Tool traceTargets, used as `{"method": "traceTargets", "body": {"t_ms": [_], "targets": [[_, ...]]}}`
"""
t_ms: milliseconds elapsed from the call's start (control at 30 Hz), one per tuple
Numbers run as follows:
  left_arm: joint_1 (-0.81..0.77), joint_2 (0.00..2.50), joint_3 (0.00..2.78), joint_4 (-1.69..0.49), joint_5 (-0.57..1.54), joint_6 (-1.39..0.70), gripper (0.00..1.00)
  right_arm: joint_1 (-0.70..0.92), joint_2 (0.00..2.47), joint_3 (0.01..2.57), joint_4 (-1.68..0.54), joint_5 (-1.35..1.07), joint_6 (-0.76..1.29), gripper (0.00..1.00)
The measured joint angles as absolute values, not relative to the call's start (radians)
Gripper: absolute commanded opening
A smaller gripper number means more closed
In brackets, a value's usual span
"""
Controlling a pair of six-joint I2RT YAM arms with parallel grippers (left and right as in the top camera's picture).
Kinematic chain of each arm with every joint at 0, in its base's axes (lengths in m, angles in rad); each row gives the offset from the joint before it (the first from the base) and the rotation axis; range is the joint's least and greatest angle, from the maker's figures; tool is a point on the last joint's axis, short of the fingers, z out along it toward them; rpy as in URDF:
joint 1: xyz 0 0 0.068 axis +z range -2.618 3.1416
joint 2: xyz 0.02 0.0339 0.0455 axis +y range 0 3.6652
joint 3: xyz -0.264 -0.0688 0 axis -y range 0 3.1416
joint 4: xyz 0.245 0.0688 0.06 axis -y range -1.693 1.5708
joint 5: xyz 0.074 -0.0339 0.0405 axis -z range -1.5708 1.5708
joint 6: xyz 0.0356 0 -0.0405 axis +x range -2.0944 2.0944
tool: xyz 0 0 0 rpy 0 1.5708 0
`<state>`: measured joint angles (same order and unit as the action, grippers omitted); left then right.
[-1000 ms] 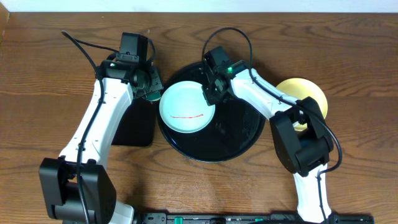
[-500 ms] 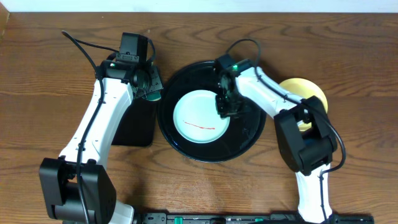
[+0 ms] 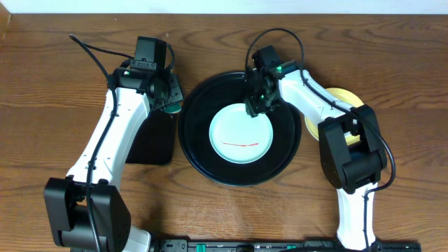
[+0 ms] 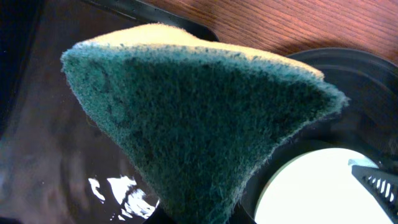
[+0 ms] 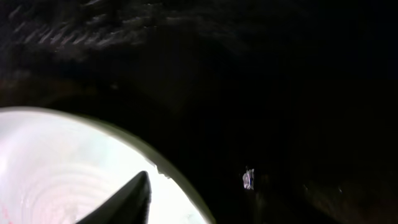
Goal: Clean dirty plates on tray and stack at the side
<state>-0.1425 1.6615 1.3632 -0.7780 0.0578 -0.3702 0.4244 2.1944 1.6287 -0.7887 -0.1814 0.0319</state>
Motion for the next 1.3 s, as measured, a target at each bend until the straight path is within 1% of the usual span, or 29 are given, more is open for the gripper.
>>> {"method": "traceTargets", "body": {"t_ms": [33, 100, 133, 200, 367, 500, 533, 600, 633, 667, 767, 967, 1067, 1200, 1267, 1300], "targets": [[-0.142, 1.662, 1.363, -0.778, 0.058, -0.37, 0.07, 0.422, 2.195, 1.629, -0.786, -0.179, 0.017, 0.29], [-0.142, 1.662, 1.363, -0.778, 0.058, -0.37, 0.08, 0.422, 2.195, 1.628, -0.792, -0.175, 0.003, 0.18], [-0.142, 1.662, 1.363, -0.778, 0.058, -0.37, 0.08, 0.422, 2.195, 1.628, -0.799, -0.175, -0.006, 0.1], [-0.142, 1.662, 1.363, -0.778, 0.058, -0.37, 0.08, 0.422, 2.195, 1.627, -0.828, -0.173, -0.019, 0.01], [-0.142, 1.662, 1.363, -0.77, 0.058, -0.37, 0.08, 0.423, 2.195, 1.628, -0.866, -0.189, 0.022, 0.01], [-0.142, 1.662, 1.363, -0.759, 0.058, -0.37, 0.08, 0.423, 2.195, 1.629, -0.899, -0.189, 0.146, 0.02], [-0.142, 1.662, 1.363, -0.759, 0.058, -0.37, 0.07, 0.423, 2.195, 1.629, -0.912, -0.189, 0.189, 0.09], [-0.142, 1.662, 1.363, -0.759, 0.058, -0.37, 0.08, 0.423, 2.195, 1.629, -0.931, -0.186, 0.253, 0.3], [-0.142, 1.662, 1.363, -0.759, 0.058, -0.37, 0.07, 0.423, 2.195, 1.628, -0.94, -0.183, 0.277, 0.36], [-0.142, 1.662, 1.363, -0.759, 0.058, -0.37, 0.08, 0.423, 2.197, 1.628, -0.947, -0.196, 0.305, 0.4], [-0.142, 1.662, 1.363, -0.759, 0.058, -0.37, 0.08, 0.426, 2.196, 1.629, -0.951, -0.202, 0.329, 0.43], [-0.142, 1.662, 1.363, -0.758, 0.058, -0.37, 0.08, 0.427, 2.196, 1.632, -0.943, -0.206, 0.268, 0.43], [-0.142, 1.662, 1.363, -0.759, 0.058, -0.37, 0.08, 0.427, 2.196, 1.632, -0.895, -0.185, 0.228, 0.4], [-0.142, 1.668, 1.363, -0.758, 0.058, -0.37, 0.07, 0.426, 2.196, 1.632, -0.83, -0.13, 0.197, 0.29], [-0.142, 1.676, 1.363, -0.759, 0.058, -0.37, 0.08, 0.425, 2.197, 1.632, -0.82, -0.106, 0.183, 0.19], [-0.142, 1.682, 1.363, -0.759, 0.058, -0.37, 0.07, 0.424, 2.197, 1.632, -0.817, -0.102, 0.175, 0.11]]}}
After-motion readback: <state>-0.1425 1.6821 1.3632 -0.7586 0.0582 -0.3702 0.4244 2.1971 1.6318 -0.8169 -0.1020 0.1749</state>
